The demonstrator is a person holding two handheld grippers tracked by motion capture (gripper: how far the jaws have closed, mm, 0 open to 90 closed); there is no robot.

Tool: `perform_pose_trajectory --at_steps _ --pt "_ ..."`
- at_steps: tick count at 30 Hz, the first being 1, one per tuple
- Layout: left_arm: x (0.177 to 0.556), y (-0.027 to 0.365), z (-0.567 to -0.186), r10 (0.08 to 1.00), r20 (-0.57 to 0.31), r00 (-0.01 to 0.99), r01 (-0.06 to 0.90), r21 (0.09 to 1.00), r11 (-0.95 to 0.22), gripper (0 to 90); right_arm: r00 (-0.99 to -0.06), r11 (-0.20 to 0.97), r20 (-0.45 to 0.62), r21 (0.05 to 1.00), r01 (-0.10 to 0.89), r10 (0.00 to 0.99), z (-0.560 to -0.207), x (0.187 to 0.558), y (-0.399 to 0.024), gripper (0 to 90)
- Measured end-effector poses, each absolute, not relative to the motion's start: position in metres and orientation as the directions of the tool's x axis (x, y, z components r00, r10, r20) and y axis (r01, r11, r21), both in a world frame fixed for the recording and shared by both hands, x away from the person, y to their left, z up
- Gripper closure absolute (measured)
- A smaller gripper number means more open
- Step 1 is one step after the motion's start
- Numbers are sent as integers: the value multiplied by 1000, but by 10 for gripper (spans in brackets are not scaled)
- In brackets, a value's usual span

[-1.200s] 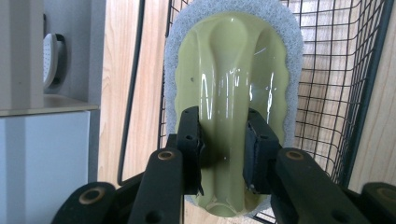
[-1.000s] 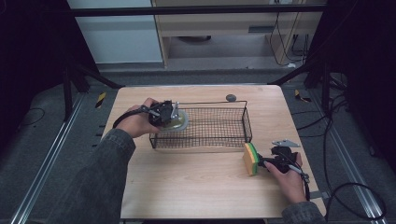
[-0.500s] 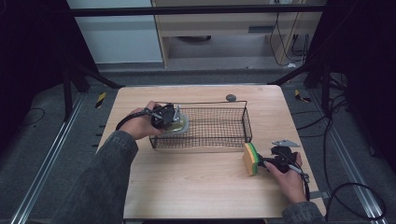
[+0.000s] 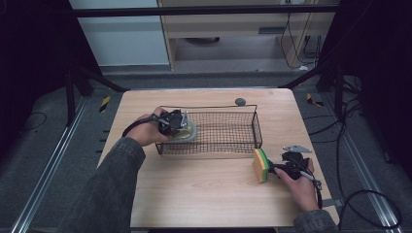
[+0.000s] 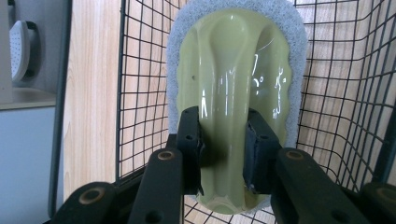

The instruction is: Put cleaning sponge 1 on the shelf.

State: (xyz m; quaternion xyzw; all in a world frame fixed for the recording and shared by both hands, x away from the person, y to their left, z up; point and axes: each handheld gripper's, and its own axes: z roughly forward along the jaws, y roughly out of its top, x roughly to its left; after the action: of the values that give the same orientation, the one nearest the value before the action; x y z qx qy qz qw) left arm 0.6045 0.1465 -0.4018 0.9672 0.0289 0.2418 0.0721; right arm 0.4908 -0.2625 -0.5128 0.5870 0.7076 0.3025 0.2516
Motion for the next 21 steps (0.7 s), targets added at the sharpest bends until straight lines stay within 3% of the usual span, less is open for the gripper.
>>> perform_pose_trajectory --at_steps 21 --pt "611 144 -419 100 424 900 43 143 -989 710 -186 128 0 724 678 983 -513 491 -262 7"
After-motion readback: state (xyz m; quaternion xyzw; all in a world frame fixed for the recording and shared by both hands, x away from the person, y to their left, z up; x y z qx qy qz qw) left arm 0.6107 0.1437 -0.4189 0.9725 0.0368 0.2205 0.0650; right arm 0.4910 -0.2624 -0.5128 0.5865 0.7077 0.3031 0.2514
